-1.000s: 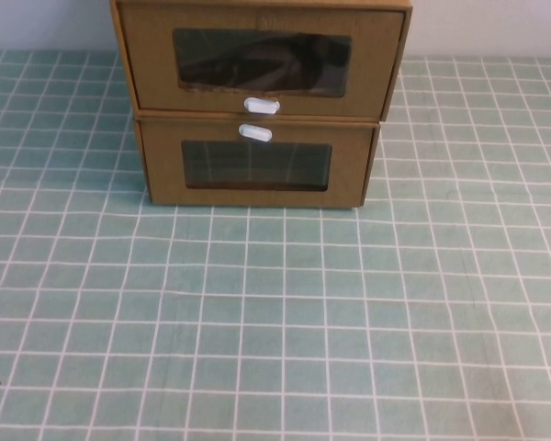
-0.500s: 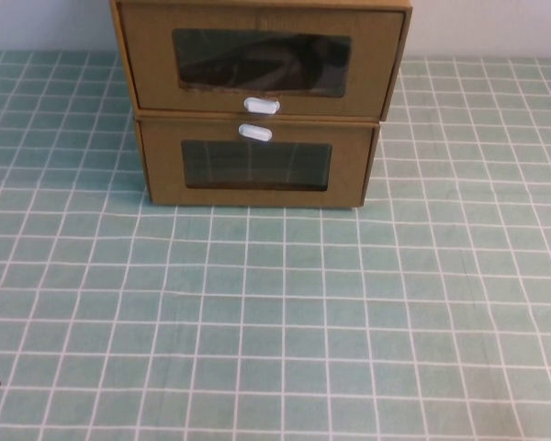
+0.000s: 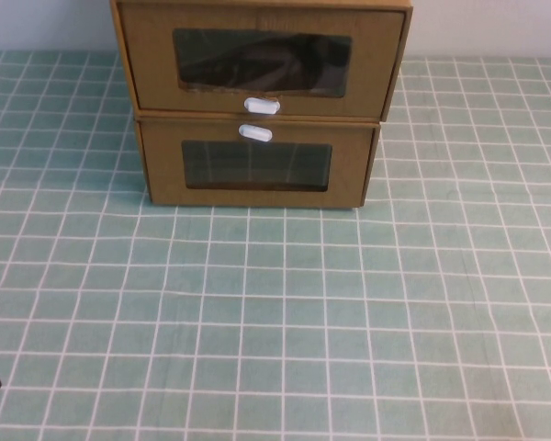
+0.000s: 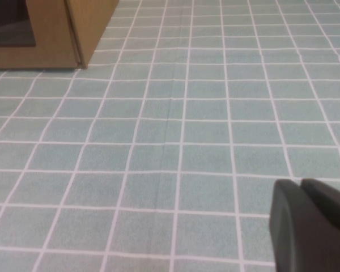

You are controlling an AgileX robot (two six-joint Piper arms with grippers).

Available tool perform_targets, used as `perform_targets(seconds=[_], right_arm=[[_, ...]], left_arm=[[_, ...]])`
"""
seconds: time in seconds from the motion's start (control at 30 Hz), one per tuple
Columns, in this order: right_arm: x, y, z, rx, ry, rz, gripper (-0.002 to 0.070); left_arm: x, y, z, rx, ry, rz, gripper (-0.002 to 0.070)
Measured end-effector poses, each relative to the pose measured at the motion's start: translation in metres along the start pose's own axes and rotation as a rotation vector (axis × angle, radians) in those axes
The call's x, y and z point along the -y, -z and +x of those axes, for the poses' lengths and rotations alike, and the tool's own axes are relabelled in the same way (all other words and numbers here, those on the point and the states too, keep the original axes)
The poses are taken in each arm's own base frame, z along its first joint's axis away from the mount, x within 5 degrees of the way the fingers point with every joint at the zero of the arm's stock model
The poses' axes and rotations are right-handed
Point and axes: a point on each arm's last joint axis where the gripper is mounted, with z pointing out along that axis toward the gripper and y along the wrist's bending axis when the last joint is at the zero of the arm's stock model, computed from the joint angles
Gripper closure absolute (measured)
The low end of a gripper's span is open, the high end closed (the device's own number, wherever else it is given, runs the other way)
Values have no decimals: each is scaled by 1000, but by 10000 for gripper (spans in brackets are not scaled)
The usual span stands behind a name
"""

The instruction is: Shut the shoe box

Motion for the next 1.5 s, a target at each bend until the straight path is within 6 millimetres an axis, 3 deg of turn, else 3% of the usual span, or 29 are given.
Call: perform_targets(seconds=[0.27, 0.57, 0.7, 0.9, 1.5], right_arm=[[0, 0, 0, 0, 0, 0, 687], [0, 0, 0, -1, -1, -1, 687], [0, 0, 0, 0, -4, -1, 687], [0, 0, 0, 0, -4, -1, 687], [0, 0, 0, 0, -4, -1, 687]], left_arm=[[-1, 0, -2, 20, -12, -15, 680], [-11, 5, -10, 121, -97, -152, 680], [-15, 6, -4, 73, -40, -211, 680], [-15, 7, 14, -133, -52, -217, 680], [-16, 7, 15, -144, -50, -219, 680]])
